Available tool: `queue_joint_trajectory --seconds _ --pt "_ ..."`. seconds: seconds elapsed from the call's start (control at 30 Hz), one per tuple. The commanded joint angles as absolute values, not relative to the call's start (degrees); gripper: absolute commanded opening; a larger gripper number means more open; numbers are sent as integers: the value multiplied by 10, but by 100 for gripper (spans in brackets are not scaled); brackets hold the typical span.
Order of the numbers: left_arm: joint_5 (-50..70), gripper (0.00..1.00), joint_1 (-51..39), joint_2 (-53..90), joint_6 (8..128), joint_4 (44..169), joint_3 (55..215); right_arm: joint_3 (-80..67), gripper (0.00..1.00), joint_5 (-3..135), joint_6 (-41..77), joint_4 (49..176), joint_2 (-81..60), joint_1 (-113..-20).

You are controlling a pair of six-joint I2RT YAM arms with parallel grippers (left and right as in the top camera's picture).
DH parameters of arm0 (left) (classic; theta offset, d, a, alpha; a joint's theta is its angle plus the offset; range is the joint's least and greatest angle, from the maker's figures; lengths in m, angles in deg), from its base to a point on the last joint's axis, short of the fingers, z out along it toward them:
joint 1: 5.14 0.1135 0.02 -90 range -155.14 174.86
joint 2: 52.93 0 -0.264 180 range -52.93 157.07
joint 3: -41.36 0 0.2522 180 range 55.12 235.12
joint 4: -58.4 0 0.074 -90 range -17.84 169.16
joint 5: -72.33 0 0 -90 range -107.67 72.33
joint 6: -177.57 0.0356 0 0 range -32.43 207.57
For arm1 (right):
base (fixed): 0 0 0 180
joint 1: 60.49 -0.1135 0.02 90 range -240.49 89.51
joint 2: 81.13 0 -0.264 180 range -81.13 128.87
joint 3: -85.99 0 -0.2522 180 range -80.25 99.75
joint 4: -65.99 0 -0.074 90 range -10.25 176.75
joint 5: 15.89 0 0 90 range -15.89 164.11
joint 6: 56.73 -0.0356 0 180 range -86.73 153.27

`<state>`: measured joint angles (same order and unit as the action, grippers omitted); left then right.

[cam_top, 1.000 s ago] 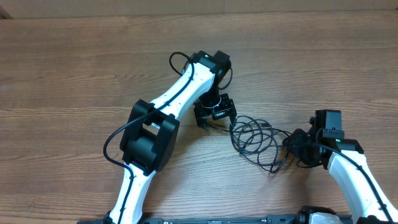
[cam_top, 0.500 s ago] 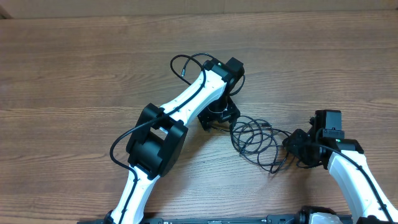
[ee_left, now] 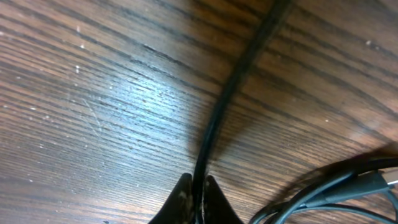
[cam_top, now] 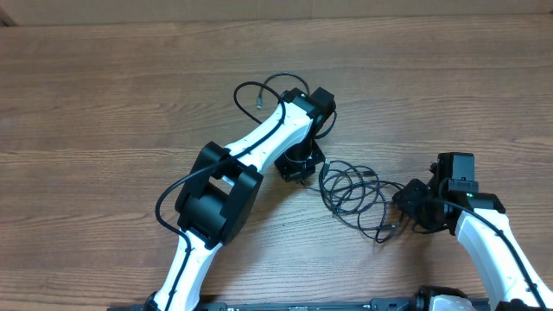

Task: Untangle cables

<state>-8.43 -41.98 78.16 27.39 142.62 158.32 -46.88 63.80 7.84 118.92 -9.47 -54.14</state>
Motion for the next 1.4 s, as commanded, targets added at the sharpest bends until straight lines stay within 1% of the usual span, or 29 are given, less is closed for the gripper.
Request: queue_joint_trajectory --seconds 0.0,0.2,0.33,0.37,0.57,0.67,0.87,1.03,1.27,1.3,1.33,1.37 --pt "-109 4 -396 780 315 1431 1583 -464 42 646 80 1192 -94 -540" --pt "-191 4 -311 718 357 1485 1621 -464 42 666 80 1206 -94 -540" --pt "-195 4 -238 641 405 1486 1652 -464 41 666 80 1206 -94 -540" --pt "-183 4 -203 606 426 1486 1668 -464 41 666 80 1206 -94 -540" --pt "-83 4 -78 505 506 1487 1726 -464 41 672 80 1206 -94 -540" --pt "-21 4 1 453 516 1487 1743 -464 41 672 80 1207 -94 -540" --pt "43 4 104 405 530 1487 1743 -464 41 672 79 1208 -94 -540" --pt "47 4 129 405 539 1500 1742 -464 41 672 79 1208 -94 -540" --pt "28 5 82 438 592 1504 1741 -464 41 670 79 1207 -94 -540" --pt "27 8 70 447 599 1504 1741 -464 41 668 79 1206 -94 -540" --pt "27 15 61 454 606 1504 1741 -464 41 668 79 1206 -94 -540" --pt "27 26 48 464 616 1503 1741 -464 42 668 79 1207 -94 -540"
